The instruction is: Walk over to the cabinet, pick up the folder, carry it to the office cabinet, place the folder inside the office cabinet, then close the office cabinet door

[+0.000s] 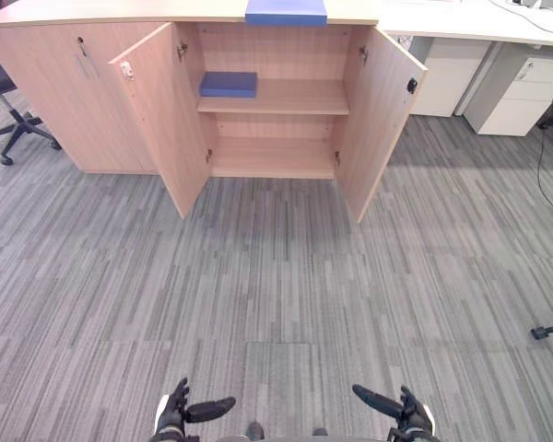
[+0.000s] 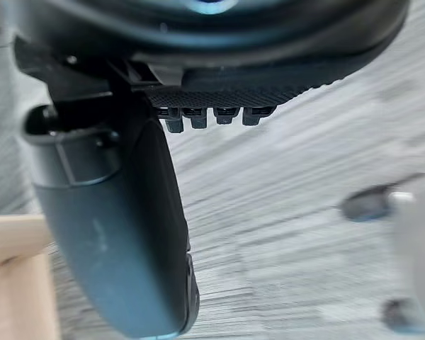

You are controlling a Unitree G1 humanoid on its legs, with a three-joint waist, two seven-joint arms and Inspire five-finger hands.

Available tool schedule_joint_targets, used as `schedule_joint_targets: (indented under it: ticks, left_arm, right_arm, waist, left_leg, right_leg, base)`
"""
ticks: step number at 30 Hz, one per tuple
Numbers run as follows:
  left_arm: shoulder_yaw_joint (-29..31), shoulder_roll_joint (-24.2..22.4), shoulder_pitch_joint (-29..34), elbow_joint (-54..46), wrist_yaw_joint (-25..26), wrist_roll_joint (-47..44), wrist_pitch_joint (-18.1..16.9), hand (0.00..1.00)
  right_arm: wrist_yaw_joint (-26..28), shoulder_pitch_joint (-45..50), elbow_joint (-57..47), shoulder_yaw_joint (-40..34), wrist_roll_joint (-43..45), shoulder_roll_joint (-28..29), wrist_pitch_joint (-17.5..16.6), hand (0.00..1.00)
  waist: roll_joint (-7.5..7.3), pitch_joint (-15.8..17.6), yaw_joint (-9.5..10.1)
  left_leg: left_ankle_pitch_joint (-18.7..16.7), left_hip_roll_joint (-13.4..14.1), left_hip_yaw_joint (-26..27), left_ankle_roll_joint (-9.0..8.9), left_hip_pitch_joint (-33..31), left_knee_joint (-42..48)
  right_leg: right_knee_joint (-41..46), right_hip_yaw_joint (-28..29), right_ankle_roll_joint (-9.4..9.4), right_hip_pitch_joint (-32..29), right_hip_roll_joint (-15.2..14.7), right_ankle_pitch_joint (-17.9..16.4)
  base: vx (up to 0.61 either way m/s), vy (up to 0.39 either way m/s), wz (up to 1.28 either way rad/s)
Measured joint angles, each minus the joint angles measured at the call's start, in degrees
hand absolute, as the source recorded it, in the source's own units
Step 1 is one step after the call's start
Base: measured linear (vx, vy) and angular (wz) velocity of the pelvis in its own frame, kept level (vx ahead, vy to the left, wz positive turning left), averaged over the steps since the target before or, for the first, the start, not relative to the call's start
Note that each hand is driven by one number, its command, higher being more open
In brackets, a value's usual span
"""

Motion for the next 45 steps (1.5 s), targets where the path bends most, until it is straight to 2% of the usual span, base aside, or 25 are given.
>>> schedule_joint_targets:
  ticks: [12, 13, 18, 19, 21, 22, 24, 25, 26, 28, 29, 30, 31, 32, 33, 34, 35, 36, 37, 38, 39, 41, 43, 44, 45]
  left_arm:
    - [1.9, 0.1, 0.7, -2.2, -0.8, -0.1, -0.4, 1.0]
    - [2.1, 0.0, 0.6, -2.5, -0.8, -0.5, -0.4, 1.0]
    - [3.0, -0.8, 0.7, -4.8, -0.1, -2.3, -0.4, 1.0]
    - [3.1, -1.1, 0.8, -4.8, 0.3, -2.6, -0.4, 1.0]
    - [3.1, -1.4, 1.3, -6.1, 0.4, -3.5, -0.4, 1.0]
    - [3.1, -1.4, 1.5, -6.6, 0.3, -3.5, -0.4, 1.0]
    - [3.0, -1.1, 1.6, -7.1, 0.6, -3.8, -0.4, 1.0]
    - [2.8, -0.1, 1.2, -7.1, 0.9, -3.9, -0.3, 1.0]
    - [2.7, 0.6, 0.7, -7.0, 1.5, -4.0, -0.3, 1.0]
    - [2.7, 1.5, -1.0, -7.0, 2.1, -4.3, -0.2, 1.0]
    - [2.7, 1.8, -2.5, -6.9, 2.5, -4.4, -0.3, 1.0]
    - [2.6, 1.9, -3.3, -6.9, 2.6, -4.4, -0.4, 1.0]
    - [2.3, 1.7, -4.8, -6.8, 2.7, -4.4, -0.4, 1.0]
    - [2.2, 1.8, -5.6, -6.7, 2.7, -4.4, -0.6, 1.0]
    - [2.1, 1.7, -5.8, -6.6, 2.7, -4.4, -0.6, 1.0]
    - [1.8, 1.3, -6.0, -6.0, 2.6, -4.3, -0.7, 1.0]
    - [1.8, 0.6, -6.4, -5.8, 2.5, -4.2, -0.9, 1.0]
    - [1.8, 0.4, -6.7, -5.6, 2.3, -4.0, -0.9, 1.0]
    - [2.1, -0.9, -6.4, -5.4, 2.4, -3.7, -0.8, 1.0]
    - [2.9, -2.1, -5.4, -5.2, 2.3, -3.7, -0.8, 1.0]
    - [3.1, -2.6, -3.9, -5.8, 2.0, -3.7, -0.9, 1.0]
    - [3.0, -2.8, -3.2, -6.7, 1.4, -3.7, -0.9, 1.0]
    - [2.9, -3.1, -3.3, -7.6, 1.2, -3.7, -1.1, 1.0]
    - [2.9, -3.0, -3.3, -7.6, 1.1, -3.7, -1.1, 1.0]
    - [2.9, -3.1, -3.5, -6.9, 1.0, -3.7, -1.0, 1.0]
  right_arm:
    - [1.5, -0.1, -2.5, 0.1, -7.0, -1.2, -0.3, 1.0]
    - [1.5, -0.6, -2.5, 0.1, -7.0, -1.2, -0.3, 1.0]
    - [1.2, -3.6, -2.5, 0.2, -7.0, -2.3, -0.1, 1.0]
    - [1.1, -4.1, -2.5, 0.2, -7.0, -2.6, 0.0, 1.0]
    - [0.4, -4.3, -2.5, 0.2, -6.9, -3.0, 0.2, 1.0]
    - [0.2, -4.3, -2.5, 0.2, -6.9, -3.1, 0.3, 1.0]
    - [0.1, -4.7, -2.6, 1.1, -6.5, -3.1, 0.5, 1.0]
    - [0.3, -4.4, -2.6, 1.8, -6.4, -2.7, 0.6, 1.0]
    - [0.2, -4.0, -2.6, 1.9, -6.3, -2.3, 0.9, 1.0]
    - [0.2, -4.3, -2.6, 2.7, -6.2, -2.5, 1.0, 1.0]
    - [0.0, -4.3, -2.6, 3.0, -6.0, -2.6, 1.0, 1.0]
    - [0.0, -4.3, -2.6, 3.0, -5.8, -2.7, 1.0, 1.0]
    - [-0.1, -4.3, -2.6, 3.0, -5.4, -3.1, 1.1, 1.0]
    - [-0.1, -4.1, -2.6, 3.0, -5.3, -3.3, 1.1, 1.0]
    - [-0.2, -3.8, -2.7, 3.0, -5.3, -3.4, 1.1, 1.0]
    - [-0.2, -3.0, -2.9, 3.0, -5.3, -3.7, 1.0, 1.0]
    - [-0.2, -4.6, -2.9, 2.9, -5.2, -3.9, 1.2, 1.0]
    - [-0.1, -4.8, -3.5, 2.9, -5.2, -3.8, 1.2, 1.0]
    - [0.0, -4.8, -4.6, 3.0, -5.2, -4.0, 1.2, 1.0]
    - [-0.1, -4.6, -5.0, 3.6, -5.0, -4.0, 1.2, 1.0]
    - [-0.2, -4.3, -6.0, 4.1, -4.7, -3.4, 1.1, 1.0]
    - [-0.6, -4.4, -8.9, 4.2, -4.3, -2.0, 0.7, 1.0]
    - [-0.6, -5.8, -10.8, 4.8, -4.0, -1.6, -0.7, 1.0]
    - [-0.6, -7.2, -10.2, 5.1, -4.0, -1.7, -0.7, 1.0]
    - [-0.7, -8.9, -8.4, 4.8, -4.0, -1.7, -0.9, 1.0]
  waist:
    - [-0.11, 1.8, -0.12]
    - [-0.33, 2.2, -0.09]
    - [0.4, 4.0, 0.18]
    - [0.68, 4.1, 0.17]
    - [0.63, 4.3, 0.2]
    - [0.5, 4.5, 0.09]
    - [0.85, 5.5, 0.15]
    - [0.77, 6.5, -0.18]
    - [1.07, 7.3, -0.11]
    - [1.22, 8.6, -0.25]
    - [2.27, 9.4, -1.25]
    - [2.2, 9.4, -1.8]
    - [2.86, 9.8, -2.56]
    - [3.0, 10.0, -3.08]
    - [2.85, 10.0, -3.28]
    - [3.13, 9.9, -3.48]
    - [4.5, 10.3, -3.35]
    - [4.22, 10.3, -3.53]
    - [4.33, 10.7, -3.29]
    - [4.19, 11.2, -2.93]
    - [3.97, 11.7, -2.05]
    - [2.83, 12.2, 0.24]
    - [1.91, 12.2, 2.06]
    - [1.76, 12.2, 2.5]
    - [1.5, 12.3, 3.14]
  left_leg:
    - [-0.4, -0.1, 0.4, -0.61, 0.7, -0.8]
    - [-1.3, -0.1, 0.5, -1.35, -0.6, 0.8]
    - [-8.3, 0.8, 2.3, -0.18, -7.8, 12.6]
    - [-9.9, 1.0, 2.6, 0.62, -8.7, 14.5]
    - [-13.6, 0.8, 3.7, 1.61, -10.7, 19.5]
    - [-14.6, 0.6, 3.7, 1.95, -10.8, 20.5]
    - [-15.9, 0.5, 3.6, 3.23, -9.4, 20.7]
    - [-16.4, 0.3, 2.8, 4.13, -7.7, 20.5]
    - [-16.8, 0.4, 2.3, 4.16, -5.6, 19.6]
    - [-16.9, 0.8, 1.3, 3.77, -2.2, 17.1]
    - [-16.8, 1.5, -0.5, 3.47, -0.2, 15.0]
    - [-16.6, 1.8, -1.7, 3.19, 0.8, 13.5]
    - [-16.4, 2.7, -3.4, 2.2, 3.2, 10.7]
    - [-16.7, 3.4, -4.4, 0.12, 5.8, 8.9]
    - [-17.1, 3.7, -4.8, -0.8, 7.0, 8.7]
    - [-18.4, 4.7, -6.0, -3.1, 9.1, 9.8]
    - [-17.3, 6.7, -5.7, -5.69, 7.1, 14.7]
    - [-15.7, 6.4, -5.2, -8.22, 5.2, 19.0]
    - [-10.0, 7.5, -3.2, -9.05, 1.1, 31.4]
    - [-3.0, 9.4, -2.0, -9.13, -2.3, 43.1]
    - [-4.9, 12.3, -0.3, -7.59, -6.7, 56.7]
    - [-9.0, 14.6, 3.1, -5.56, -14.4, 65.9]
    - [-11.9, 14.9, 7.0, -2.94, -23.5, 59.1]
    - [-12.0, 13.7, 6.9, -2.82, -26.0, 50.1]
    - [-10.2, 11.0, 5.0, -3.68, -27.2, 34.7]
  right_leg:
    - [0.0, -0.9, 0.01, 0.2, -0.1, 0.0]
    - [0.0, -0.9, 0.01, -0.2, -0.4, 0.0]
    - [1.0, -0.5, 0.82, -2.9, -0.7, -0.6]
    - [2.6, -0.4, 1.14, -3.8, -0.7, -1.8]
    - [11.0, -0.4, 3.72, -7.4, -1.7, -7.3]
    - [14.1, -0.5, 4.4, -8.4, -2.2, -8.3]
    - [30.1, -2.9, 4.53, -15.8, -2.8, -8.8]
    - [38.4, -4.6, 3.6, -19.7, -2.9, -9.6]
    - [38.8, -6.2, 2.35, -21.6, -2.7, -11.0]
    - [34.3, -9.0, 1.51, -24.5, -1.6, -11.5]
    - [28.3, -10.0, 0.5, -26.3, -0.4, -10.4]
    - [25.1, -10.6, 0.19, -27.3, 0.1, -9.0]
    - [19.0, -11.4, -0.33, -29.1, 1.3, -5.0]
    - [13.6, -11.8, -1.51, -30.0, 2.0, 0.7]
    - [12.0, -11.8, -2.08, -30.1, 2.1, 4.2]
    - [13.6, -12.2, -4.41, -29.6, 1.8, 11.5]
    - [17.1, -13.7, -6.39, -29.9, 2.6, 8.3]
    - [17.6, -13.8, -5.82, -29.3, 2.5, 6.6]
    - [16.6, -14.0, -5.99, -25.3, 2.8, 4.4]
    - [13.9, -14.0, -6.22, -19.9, 3.4, 3.2]
    - [10.3, -13.4, -6.96, -12.7, 4.9, 2.5]
    - [5.6, -11.5, -7.86, -4.9, 5.6, 1.7]
    - [0.7, -8.6, -7.0, 0.6, 5.2, 0.0]
    - [0.0, -7.5, -6.46, 1.9, 4.7, -0.9]
    - [0.0, -5.8, -5.41, 3.6, 3.7, -2.8]
  base:
    - [0.02, -0.001, 0.0]
    - [-0.05, -0.016, -0.01]
    - [-0.07, 0.005, -0.15]
    - [-0.01, 0.057, -0.11]
    - [0.04, 0.086, -0.01]
    - [0.08, 0.101, -0.11]
    - [0.13, 0.1, -0.06]
    - [0.27, 0.1, 0.19]
    - [0.3, 0.085, 0.2]
    - [0.37, 0.045, 0.28]
    - [0.43, 0.004, 0.58]
    - [0.62, -0.048, 0.88]
    - [0.58, -0.066, 0.88]
    - [0.61, -0.08, 0.84]
    - [0.69, -0.15, 0.77]
    - [0.82, -0.195, 0.46]
    - [0.82, -0.221, 0.4]
    - [0.66, -0.207, 0.17]
    - [0.55, -0.182, 0.22]
    - [0.7, -0.2, 0.06]
    - [0.67, -0.16, -0.11]
    - [0.67, -0.127, -0.33]
    - [0.56, -0.031, -0.49]
    - [0.65, 0.057, -0.67]
    - [0.55, 0.098, -0.62]
